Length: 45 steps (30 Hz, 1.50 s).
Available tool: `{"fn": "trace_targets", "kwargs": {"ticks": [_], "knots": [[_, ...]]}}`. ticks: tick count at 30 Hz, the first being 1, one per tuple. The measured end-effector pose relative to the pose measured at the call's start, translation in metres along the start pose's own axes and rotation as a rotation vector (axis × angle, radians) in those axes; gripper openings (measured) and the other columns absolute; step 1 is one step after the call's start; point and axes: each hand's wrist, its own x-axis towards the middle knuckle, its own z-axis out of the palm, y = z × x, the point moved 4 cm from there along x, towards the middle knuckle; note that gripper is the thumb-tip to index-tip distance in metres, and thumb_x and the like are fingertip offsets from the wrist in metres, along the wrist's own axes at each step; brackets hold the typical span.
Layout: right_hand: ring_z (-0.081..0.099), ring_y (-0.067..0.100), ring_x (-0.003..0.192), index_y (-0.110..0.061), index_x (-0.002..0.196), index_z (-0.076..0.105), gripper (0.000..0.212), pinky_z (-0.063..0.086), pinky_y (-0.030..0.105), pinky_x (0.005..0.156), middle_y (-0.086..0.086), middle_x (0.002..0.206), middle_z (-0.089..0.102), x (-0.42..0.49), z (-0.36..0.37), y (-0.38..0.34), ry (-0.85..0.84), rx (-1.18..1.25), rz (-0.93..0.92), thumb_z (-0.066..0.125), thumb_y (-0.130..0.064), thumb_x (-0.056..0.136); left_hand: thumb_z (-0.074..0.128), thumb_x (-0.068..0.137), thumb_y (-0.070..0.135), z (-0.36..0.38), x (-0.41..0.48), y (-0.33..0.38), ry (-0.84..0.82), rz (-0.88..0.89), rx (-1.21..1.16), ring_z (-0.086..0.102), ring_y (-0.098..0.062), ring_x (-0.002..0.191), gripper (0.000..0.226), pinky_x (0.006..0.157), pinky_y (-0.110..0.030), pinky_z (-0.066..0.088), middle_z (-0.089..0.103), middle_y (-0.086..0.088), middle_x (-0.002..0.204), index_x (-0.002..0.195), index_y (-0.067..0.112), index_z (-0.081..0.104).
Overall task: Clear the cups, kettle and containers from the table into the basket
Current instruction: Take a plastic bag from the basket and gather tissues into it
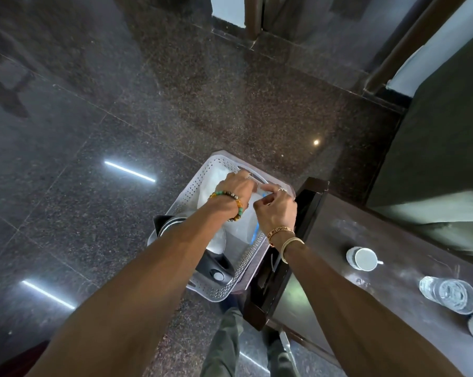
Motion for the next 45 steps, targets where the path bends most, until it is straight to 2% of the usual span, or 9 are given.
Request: {"fn": "trace_targets", "kwargs": {"ticks": [8, 16, 22, 27, 30, 33, 35, 39, 45], "knots": [[0.066, 0.016, 0.077, -0.027, 0.108, 0.071, 0.036, 0.052, 0.026, 0.078, -0.007, 0.075, 0.069, -0.006, -0.021, -0.002, 0.095, 0.013, -0.095, 0.059, -0.012, 0.078, 0.045, 0.098, 0.017, -0.008, -0.009, 0.014, 0.219, 0.014, 0.035, 0.054, -0.031, 0.113, 0.025, 0.088, -0.041, 0.047, 0.058, -0.009, 0.121, 0.113, 0.017, 0.066], [0.06, 0.012, 0.081, -0.029, 0.109, 0.071, 0.041, 0.051, 0.027, 0.084, -0.011, 0.088, 0.064, -0.006, -0.072, -0.015, 0.003, -0.052, -0.188, 0.063, -0.01, 0.072, 0.052, 0.095, 0.012, -0.055, -0.02, 0.032, 0.203, 0.169, -0.089, 0.056, -0.031, 0.108, 0.02, 0.09, -0.044, 0.047, 0.061, -0.012, 0.112, 0.104, 0.009, 0.069], [0.052, 0.025, 0.103, -0.023, 0.092, 0.074, 0.012, 0.049, 0.035, 0.086, 0.003, 0.109, 0.058, -0.018, -0.121, -0.035, 0.081, -0.264, -0.342, 0.072, -0.03, 0.082, 0.062, 0.092, 0.017, -0.09, -0.043, 0.051, 0.266, 0.218, -0.223, 0.06, -0.027, 0.101, 0.013, 0.088, -0.039, 0.047, 0.065, -0.009, 0.107, 0.099, 0.012, 0.071], [0.064, 0.019, 0.082, -0.027, 0.085, 0.063, 0.007, 0.043, 0.024, 0.071, -0.007, 0.078, 0.065, -0.034, -0.164, -0.047, 0.025, -0.088, -0.305, 0.069, -0.03, 0.084, 0.066, 0.083, 0.015, -0.103, -0.074, 0.071, 0.391, 0.082, -0.783, 0.063, -0.014, 0.1, 0.03, 0.09, -0.035, 0.053, 0.062, -0.003, 0.117, 0.113, 0.02, 0.064], [0.065, 0.015, 0.078, -0.022, 0.09, 0.069, 0.01, 0.048, 0.026, 0.073, -0.007, 0.077, 0.066, -0.048, -0.187, -0.053, 0.09, -0.052, -0.354, 0.071, -0.028, 0.083, 0.081, 0.061, 0.046, -0.097, -0.103, 0.092, 0.344, -0.021, -1.212, 0.063, -0.008, 0.094, 0.066, 0.072, -0.03, 0.059, 0.059, 0.002, 0.114, 0.117, 0.024, 0.055], [0.067, 0.004, 0.062, -0.019, 0.091, 0.071, 0.01, 0.053, 0.017, 0.064, -0.006, 0.071, 0.068, -0.059, -0.203, -0.055, 0.051, 0.055, -0.366, 0.073, -0.021, 0.081, 0.083, 0.047, 0.055, -0.085, -0.122, 0.111, 0.287, -0.071, -1.01, 0.067, -0.007, 0.079, 0.062, 0.064, -0.031, 0.059, 0.066, 0.006, 0.091, 0.096, 0.026, 0.058], [0.065, -0.001, 0.052, -0.019, 0.088, 0.069, 0.007, 0.05, 0.012, 0.054, -0.003, 0.071, 0.069, -0.068, -0.213, -0.054, 0.017, 0.098, -0.386, 0.073, -0.017, 0.082, 0.077, 0.062, 0.039, -0.076, -0.13, 0.117, 0.325, -0.138, -0.844, 0.069, -0.015, 0.077, 0.033, 0.068, -0.039, 0.06, 0.07, 0.001, 0.081, 0.083, 0.018, 0.063], [0.065, 0.012, 0.073, -0.025, 0.088, 0.072, 0.007, 0.055, 0.028, 0.074, -0.013, 0.072, 0.063, -0.077, -0.235, -0.043, 0.139, -0.043, -0.43, 0.069, -0.024, 0.081, 0.06, 0.075, 0.021, -0.067, -0.143, 0.126, 0.35, -0.205, -0.803, 0.071, -0.025, 0.072, 0.008, 0.067, -0.045, 0.061, 0.072, -0.009, 0.074, 0.073, 0.013, 0.061], [0.064, 0.01, 0.072, -0.027, 0.09, 0.072, 0.01, 0.058, 0.033, 0.075, -0.016, 0.072, 0.062, -0.089, -0.254, -0.024, 0.185, -0.087, -0.458, 0.066, -0.027, 0.082, 0.061, 0.073, 0.028, -0.069, -0.163, 0.141, 0.43, -0.189, -0.617, 0.069, -0.015, 0.07, 0.007, 0.07, -0.037, 0.059, 0.07, 0.006, 0.067, 0.077, 0.024, 0.064]]}}
